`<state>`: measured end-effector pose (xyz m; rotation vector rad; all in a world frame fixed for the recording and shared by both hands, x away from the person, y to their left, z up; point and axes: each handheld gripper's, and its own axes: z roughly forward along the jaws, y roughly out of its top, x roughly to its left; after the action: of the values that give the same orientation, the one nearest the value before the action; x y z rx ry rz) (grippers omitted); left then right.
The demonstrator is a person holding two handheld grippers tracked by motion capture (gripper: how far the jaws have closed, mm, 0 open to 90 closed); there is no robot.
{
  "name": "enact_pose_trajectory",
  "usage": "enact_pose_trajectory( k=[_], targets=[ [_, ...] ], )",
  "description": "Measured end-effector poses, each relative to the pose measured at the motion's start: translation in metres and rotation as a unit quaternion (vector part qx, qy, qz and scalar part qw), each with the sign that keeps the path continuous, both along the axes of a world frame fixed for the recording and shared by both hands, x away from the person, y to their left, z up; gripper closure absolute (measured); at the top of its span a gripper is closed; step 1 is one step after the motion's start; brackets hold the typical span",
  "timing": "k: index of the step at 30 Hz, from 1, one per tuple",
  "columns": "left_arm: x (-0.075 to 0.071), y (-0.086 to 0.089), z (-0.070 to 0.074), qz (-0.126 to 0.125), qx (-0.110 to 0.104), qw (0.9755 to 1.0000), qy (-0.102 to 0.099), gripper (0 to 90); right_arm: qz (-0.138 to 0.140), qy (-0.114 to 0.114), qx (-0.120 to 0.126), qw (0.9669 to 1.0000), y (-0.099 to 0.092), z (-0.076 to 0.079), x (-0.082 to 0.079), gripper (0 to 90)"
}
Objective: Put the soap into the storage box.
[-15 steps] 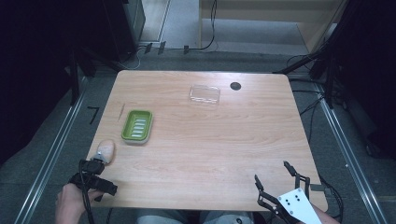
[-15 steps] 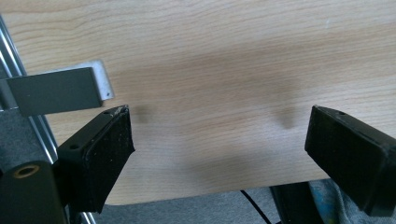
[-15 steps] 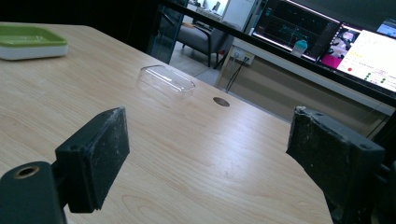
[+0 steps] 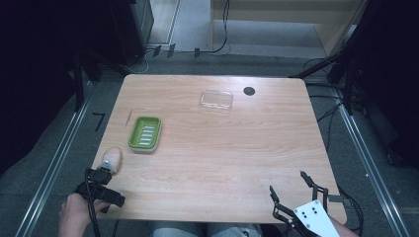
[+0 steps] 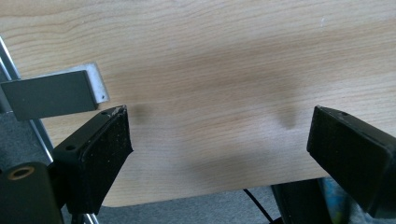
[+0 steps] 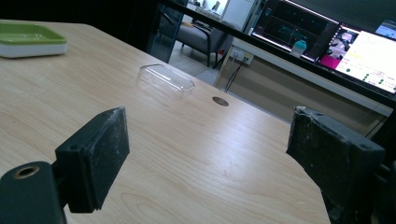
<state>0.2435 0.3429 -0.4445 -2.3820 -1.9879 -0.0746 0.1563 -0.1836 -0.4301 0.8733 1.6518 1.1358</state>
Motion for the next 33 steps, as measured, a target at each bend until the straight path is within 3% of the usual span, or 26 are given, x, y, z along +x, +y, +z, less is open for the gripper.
enact_pose_trajectory(
  k=[10, 22, 27, 33],
  targets=[
    [0.005, 0.000, 0.002, -0.006, -0.004, 1.0000, 0.000, 6.4, 0.004, 0.001, -0.007, 1.0000, 0.001, -0.001, 0.001, 13.2],
    [0.023, -0.010, 0.009, -0.024, -0.001, 0.9997, -0.006, 5.8, 0.005, 0.002, -0.009, 0.9999, -0.001, -0.003, 0.004, 13.1],
    [0.033, -0.013, 0.009, -0.033, 0.001, 0.9995, 0.001, 5.5, 0.006, 0.004, -0.010, 0.9999, 0.000, -0.003, 0.006, 13.1],
    [0.037, -0.013, 0.013, -0.036, 0.001, 0.9993, -0.002, 5.0, 0.012, 0.003, -0.010, 0.9999, 0.001, -0.003, 0.005, 13.1]
  ],
)
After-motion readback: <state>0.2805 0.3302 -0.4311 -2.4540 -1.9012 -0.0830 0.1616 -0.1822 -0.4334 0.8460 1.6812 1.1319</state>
